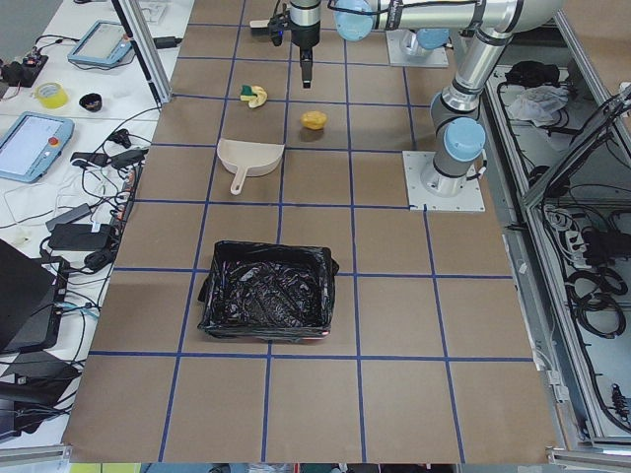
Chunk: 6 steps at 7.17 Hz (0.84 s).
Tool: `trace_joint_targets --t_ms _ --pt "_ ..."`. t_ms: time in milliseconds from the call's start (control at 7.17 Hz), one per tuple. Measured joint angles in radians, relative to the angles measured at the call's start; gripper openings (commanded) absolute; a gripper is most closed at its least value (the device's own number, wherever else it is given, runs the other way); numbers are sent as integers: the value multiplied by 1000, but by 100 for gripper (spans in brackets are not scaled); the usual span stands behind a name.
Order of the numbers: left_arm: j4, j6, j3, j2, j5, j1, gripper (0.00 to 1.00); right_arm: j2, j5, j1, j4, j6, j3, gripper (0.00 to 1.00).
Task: Sweep and dump trash into bin
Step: 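Lift the white dustpan with the left gripper and pull it back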
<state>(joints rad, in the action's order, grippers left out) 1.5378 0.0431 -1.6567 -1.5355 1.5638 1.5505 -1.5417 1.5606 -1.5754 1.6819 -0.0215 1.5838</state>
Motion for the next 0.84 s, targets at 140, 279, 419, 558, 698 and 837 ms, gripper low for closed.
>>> trace_joint_targets --t_ms 140,279,419,558,698,837 --pt "-12 11 1 -11 0 -17 100 1 0 0 0 -1 1 100" --pt "-49 43 2 -24 -1 -38 100 1 4 0 -1 -1 2 100" --pt "-105 88 1 -41 -6 -57 100 0 7 1 -1 -2 2 100" --pt "-157 140 -2 -59 -9 -68 100 0 8 2 -1 -3 2 100" --pt "-190 217 -6 -76 -10 -81 100 1 8 2 1 -3 2 100" --pt "-204 303 -10 -89 -16 -102 100 2 7 3 3 -5 2 100"
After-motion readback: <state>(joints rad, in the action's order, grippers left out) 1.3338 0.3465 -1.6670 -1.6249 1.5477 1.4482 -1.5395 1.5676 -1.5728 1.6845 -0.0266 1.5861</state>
